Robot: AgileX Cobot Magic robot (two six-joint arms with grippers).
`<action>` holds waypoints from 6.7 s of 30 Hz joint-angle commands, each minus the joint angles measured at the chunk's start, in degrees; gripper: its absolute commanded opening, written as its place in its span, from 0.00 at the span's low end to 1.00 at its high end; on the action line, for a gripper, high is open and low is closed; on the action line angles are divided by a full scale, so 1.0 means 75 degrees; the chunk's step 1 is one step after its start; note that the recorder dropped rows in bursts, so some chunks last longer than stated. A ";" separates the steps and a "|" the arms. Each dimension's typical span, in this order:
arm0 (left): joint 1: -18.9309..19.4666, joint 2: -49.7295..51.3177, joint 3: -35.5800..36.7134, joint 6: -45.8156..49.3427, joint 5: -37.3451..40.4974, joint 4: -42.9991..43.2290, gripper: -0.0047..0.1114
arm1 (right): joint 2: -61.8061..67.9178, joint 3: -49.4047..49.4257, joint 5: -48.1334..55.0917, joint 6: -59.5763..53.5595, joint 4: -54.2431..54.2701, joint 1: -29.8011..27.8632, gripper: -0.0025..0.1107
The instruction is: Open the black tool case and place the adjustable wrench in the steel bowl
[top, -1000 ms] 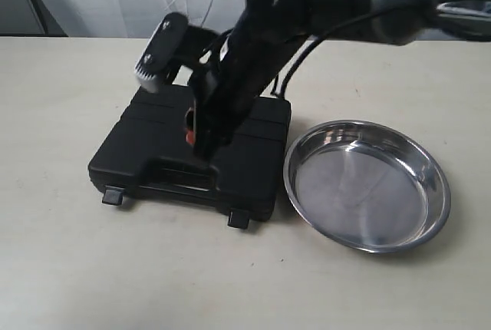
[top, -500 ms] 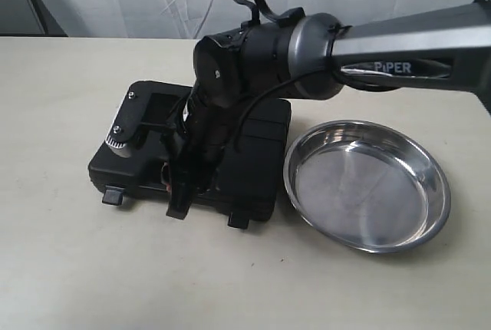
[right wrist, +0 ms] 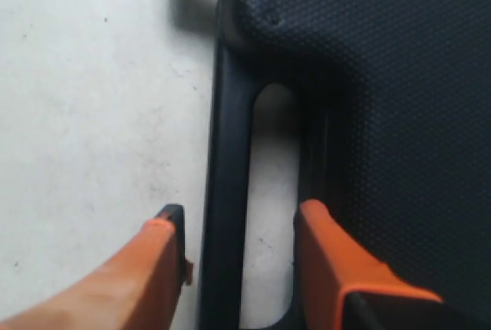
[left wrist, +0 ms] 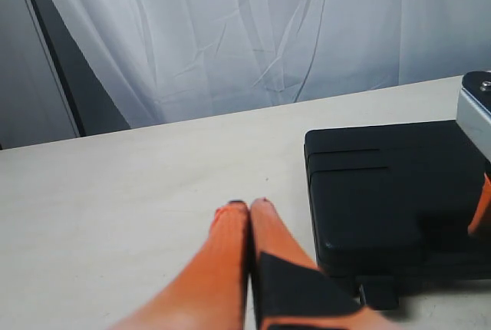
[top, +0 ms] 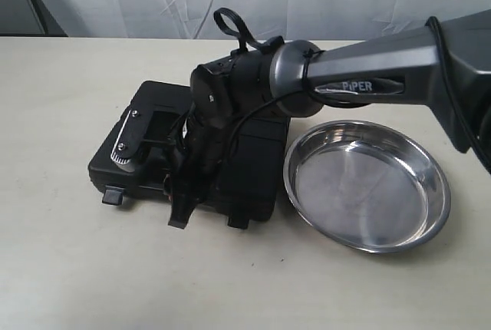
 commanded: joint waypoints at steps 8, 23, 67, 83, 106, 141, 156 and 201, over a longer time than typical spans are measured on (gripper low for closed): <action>-0.0008 0.0027 -0.0016 -0.0007 -0.0039 -0.0012 0.04 | 0.0171 -0.0034 -0.0418 -0.0040 -0.0073 -0.0007 0.42; -0.0008 0.0027 -0.0016 -0.0007 -0.0039 -0.0012 0.04 | 0.0275 -0.0050 -0.0295 -0.0040 0.0113 -0.0007 0.01; -0.0008 0.0027 -0.0016 -0.0007 -0.0039 -0.0012 0.04 | -0.0086 -0.0119 -0.0011 -0.0040 0.0055 -0.0007 0.02; -0.0008 0.0027 -0.0016 -0.0007 -0.0039 -0.0012 0.04 | -0.0170 -0.0119 0.0231 -0.0126 0.0605 -0.0007 0.02; -0.0008 0.0027 -0.0016 -0.0007 -0.0039 -0.0012 0.04 | 0.0226 -0.0119 0.0227 -0.0307 0.0612 -0.0007 0.37; -0.0008 0.0027 -0.0016 -0.0007 -0.0039 -0.0012 0.04 | -0.0143 -0.0119 -0.0038 -0.0355 0.0812 -0.0007 0.01; -0.0008 0.0027 -0.0016 -0.0007 -0.0039 -0.0012 0.04 | -0.1472 -0.0119 -0.0697 -0.0355 -0.0362 -0.0020 0.01; -0.0008 0.0027 -0.0016 -0.0007 -0.0039 -0.0012 0.04 | -0.1759 -0.0119 -0.2425 0.5347 -0.9687 -0.0054 0.01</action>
